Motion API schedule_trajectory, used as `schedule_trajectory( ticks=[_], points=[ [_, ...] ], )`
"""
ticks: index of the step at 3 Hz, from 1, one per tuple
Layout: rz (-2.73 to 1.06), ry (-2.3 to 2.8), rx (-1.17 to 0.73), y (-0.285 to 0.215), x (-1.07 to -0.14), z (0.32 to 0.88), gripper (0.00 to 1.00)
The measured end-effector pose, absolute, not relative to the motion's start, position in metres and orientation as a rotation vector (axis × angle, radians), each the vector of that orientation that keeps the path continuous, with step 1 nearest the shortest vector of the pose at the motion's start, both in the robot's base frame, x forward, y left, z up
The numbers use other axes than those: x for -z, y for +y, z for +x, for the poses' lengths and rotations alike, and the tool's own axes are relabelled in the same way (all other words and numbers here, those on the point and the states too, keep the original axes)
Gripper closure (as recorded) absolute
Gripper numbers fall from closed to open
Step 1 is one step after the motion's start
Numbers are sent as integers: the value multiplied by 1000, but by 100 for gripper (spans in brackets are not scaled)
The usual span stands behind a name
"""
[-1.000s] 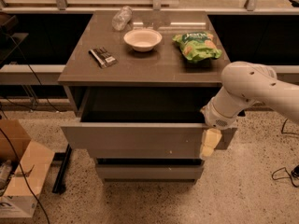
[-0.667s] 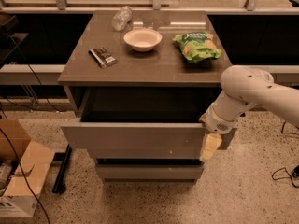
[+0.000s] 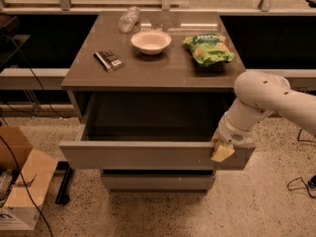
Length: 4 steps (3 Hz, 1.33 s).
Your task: Open top drawer
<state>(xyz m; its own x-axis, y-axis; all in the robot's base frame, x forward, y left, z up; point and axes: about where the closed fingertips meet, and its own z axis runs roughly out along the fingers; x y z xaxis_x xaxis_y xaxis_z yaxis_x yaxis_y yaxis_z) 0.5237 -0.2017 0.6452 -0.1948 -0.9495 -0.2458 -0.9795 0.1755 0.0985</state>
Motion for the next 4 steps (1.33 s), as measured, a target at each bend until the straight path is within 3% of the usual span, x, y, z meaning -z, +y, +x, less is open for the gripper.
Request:
schedule_trajectory(
  ticks=[1,2,3,4],
  points=[
    [-1906,2307,-354,-202,-645,524,70],
    [-1866,2365,-373,-209,-649,488,47],
    [-1865,2365,-373,-207,-649,490,24],
    [-1738,2512,-409,-231,-651,420,0]
  ],
)
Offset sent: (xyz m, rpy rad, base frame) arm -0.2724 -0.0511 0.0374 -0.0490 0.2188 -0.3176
